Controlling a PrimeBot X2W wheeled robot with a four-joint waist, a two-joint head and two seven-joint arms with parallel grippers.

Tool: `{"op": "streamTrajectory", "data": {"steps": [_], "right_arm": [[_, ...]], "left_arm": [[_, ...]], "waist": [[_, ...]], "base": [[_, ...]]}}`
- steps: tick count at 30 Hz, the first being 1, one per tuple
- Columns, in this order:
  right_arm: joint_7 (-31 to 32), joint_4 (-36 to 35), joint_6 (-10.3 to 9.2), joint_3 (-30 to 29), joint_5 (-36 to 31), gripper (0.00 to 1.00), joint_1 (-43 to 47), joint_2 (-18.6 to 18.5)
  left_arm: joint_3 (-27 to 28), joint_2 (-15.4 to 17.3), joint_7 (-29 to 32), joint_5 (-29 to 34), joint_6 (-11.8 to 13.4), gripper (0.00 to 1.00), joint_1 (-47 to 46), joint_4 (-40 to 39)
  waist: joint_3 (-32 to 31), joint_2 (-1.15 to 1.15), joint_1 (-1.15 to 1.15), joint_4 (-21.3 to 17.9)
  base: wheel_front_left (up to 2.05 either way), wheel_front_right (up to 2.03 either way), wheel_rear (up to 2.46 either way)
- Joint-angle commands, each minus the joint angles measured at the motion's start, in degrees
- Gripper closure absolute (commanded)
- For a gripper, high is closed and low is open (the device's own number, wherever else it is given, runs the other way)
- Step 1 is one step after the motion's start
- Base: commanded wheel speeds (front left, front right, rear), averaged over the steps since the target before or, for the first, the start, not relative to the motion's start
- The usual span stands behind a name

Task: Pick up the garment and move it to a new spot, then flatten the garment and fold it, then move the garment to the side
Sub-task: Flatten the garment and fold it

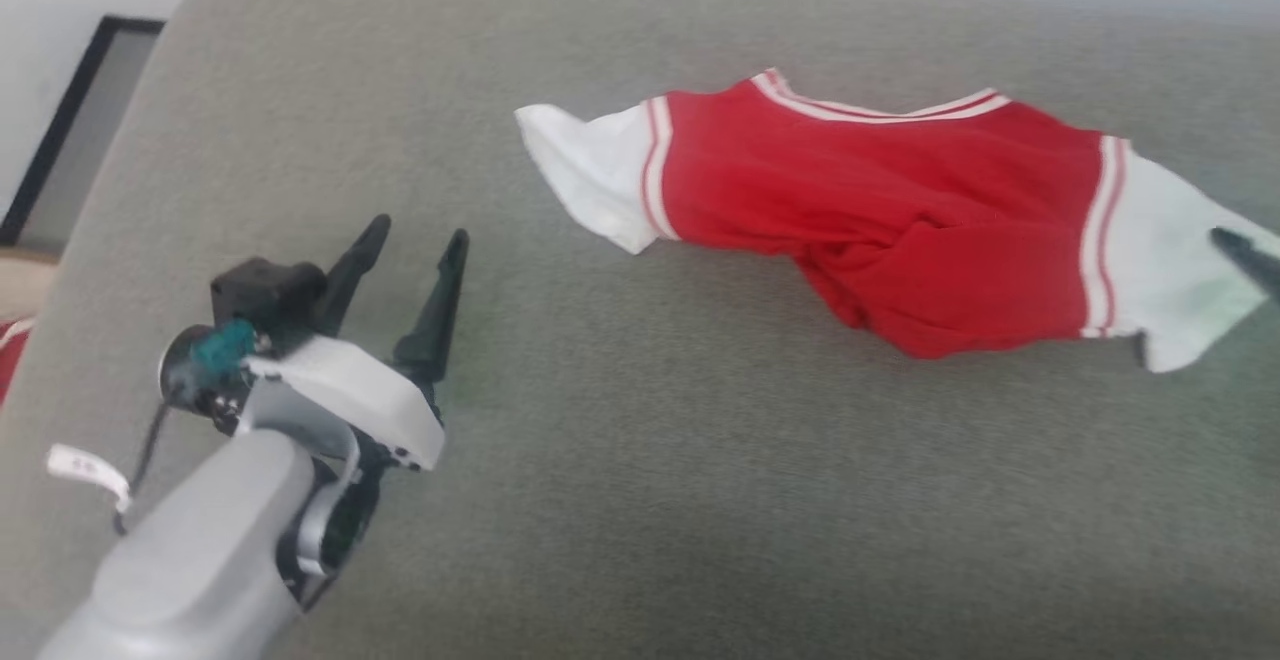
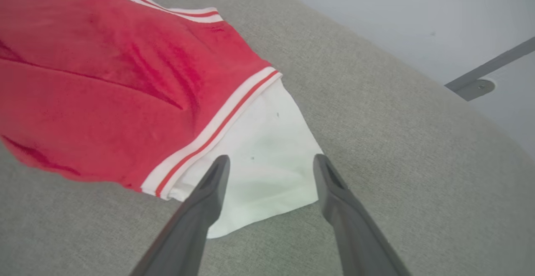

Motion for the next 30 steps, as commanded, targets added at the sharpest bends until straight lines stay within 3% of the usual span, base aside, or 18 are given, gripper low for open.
{"op": "streamTrajectory", "data": {"steps": [1,6,10,14,21,22,23,24,25,30], "right_arm": [[2.75,1.98,-0.1,1.15,1.86,0.0,-3.07,-1.4],[7.16,6.55,-0.1,3.25,3.69,0.0,-8.38,-4.3],[10.07,10.32,-0.1,5.6,3.56,0.0,-12.63,-7.19],[12.29,14.27,-0.1,7.63,4.97,0.0,-15.8,-8.43],[16.02,15.46,-0.06,11.6,8.3,0.0,-16.16,-8.45],[16.45,15.52,-0.06,12.06,8.55,0.15,-16.11,-8.57],[16.96,15.55,-0.06,12.59,8.81,0.5,-16.09,-8.7],[17.31,15.54,-0.06,13.07,8.98,0.7,-16.28,-8.84],[17.32,15.52,-0.06,13.36,9.16,1.0,-16.6,-8.95],[15.74,16.17,-0.12,13.87,9.21,1.0,-18.41,-8.84]], "left_arm": [[2.74,-1.08,-0.24,3.59,1.29,0.0,3.0,-3.04],[7.19,-3.63,-0.25,10.4,2.47,0.0,7.64,-8.16],[10.79,-6.85,-0.26,15.44,1.9,0.0,11.15,-11.22],[15.4,-10.52,-0.26,19.59,-0.2,0.0,14.01,-13.58],[20.77,-13.06,-0.26,22.78,-3.34,0.0,15.87,-14.53],[21.33,-13.26,-0.26,23.16,-3.76,0.0,15.84,-14.44],[21.77,-13.48,-0.26,23.46,-4.22,0.0,15.74,-14.36],[22.14,-13.77,-0.26,23.51,-4.78,0.0,15.58,-14.25],[22.39,-13.93,-0.26,23.72,-5.41,0.0,15.18,-14.18],[22.09,-12.41,-0.16,25.55,-8.8,0.0,10.11,-12.58]], "waist": [[1.81,0.0,0.0,3.0],[4.08,0.0,0.0,5.95],[6.6,0.0,0.0,8.53],[9.15,0.0,0.0,10.62],[9.93,0.0,0.0,10.62],[9.91,0.0,0.0,10.48],[9.88,0.0,0.0,10.33],[9.91,0.0,0.0,10.2],[9.97,0.0,0.0,10.06],[11.19,0.0,0.0,9.4]], "base": [[0.0,0.0,0.0],[0.0,0.0,0.0],[0.0,0.0,0.0],[0.0,0.0,0.0],[0.0,0.0,0.0],[0.0,0.0,0.0],[0.0,0.0,0.0],[0.0,0.0,0.0],[0.0,0.0,0.0],[0.0,0.0,0.0]]}}
